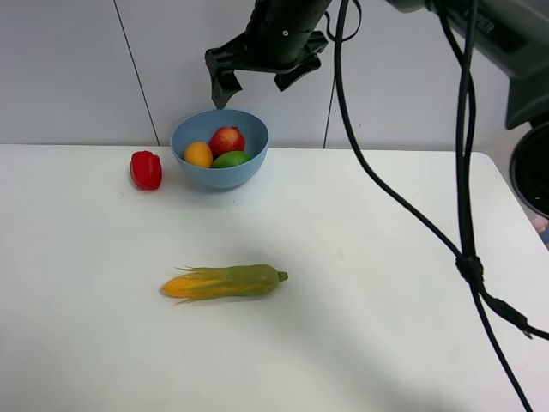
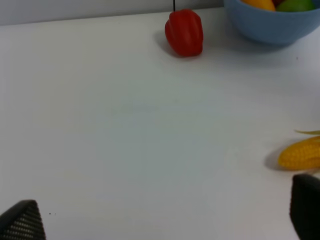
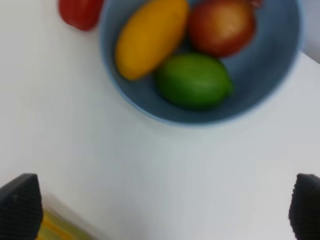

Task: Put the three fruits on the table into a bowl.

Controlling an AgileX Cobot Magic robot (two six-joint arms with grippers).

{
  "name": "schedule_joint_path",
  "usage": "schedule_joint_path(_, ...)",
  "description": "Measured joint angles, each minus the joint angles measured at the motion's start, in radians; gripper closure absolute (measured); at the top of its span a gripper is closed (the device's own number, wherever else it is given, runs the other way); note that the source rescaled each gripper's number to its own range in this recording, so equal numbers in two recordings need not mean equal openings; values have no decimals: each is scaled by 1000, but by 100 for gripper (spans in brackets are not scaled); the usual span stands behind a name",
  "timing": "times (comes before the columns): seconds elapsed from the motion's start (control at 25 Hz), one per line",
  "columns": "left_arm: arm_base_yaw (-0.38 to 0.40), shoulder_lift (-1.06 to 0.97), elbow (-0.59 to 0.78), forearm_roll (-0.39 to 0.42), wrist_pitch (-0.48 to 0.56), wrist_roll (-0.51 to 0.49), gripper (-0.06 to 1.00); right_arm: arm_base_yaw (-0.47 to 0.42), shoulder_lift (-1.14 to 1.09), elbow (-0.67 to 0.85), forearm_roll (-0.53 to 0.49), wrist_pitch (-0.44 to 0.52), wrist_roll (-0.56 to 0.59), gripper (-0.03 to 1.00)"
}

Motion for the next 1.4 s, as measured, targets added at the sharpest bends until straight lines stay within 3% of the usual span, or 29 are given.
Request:
schedule_joint_path(0.2,0,0,0,0,0,0,-6,-10,-191,221,-67,2,46,-2)
schedule_joint_path(0.32,0,0,0,0,0,0,-6,-67,-315,388,-69,1,58,-2)
schedule_joint_path(0.6,0,0,0,0,0,0,-6,-351,-606,733,-80,1,68,-2)
schedule_joint_path(0.92,0,0,0,0,0,0,-6,-653,-1001,980,-86,3,10,-2)
schedule_joint_path(1.2,0,0,0,0,1,0,-6,-688,-1354,1177,-99,-7,-10,-2)
schedule_joint_path(1.4,0,0,0,0,1,0,-6,-688,-1621,1351,-80,-102,-9,-2)
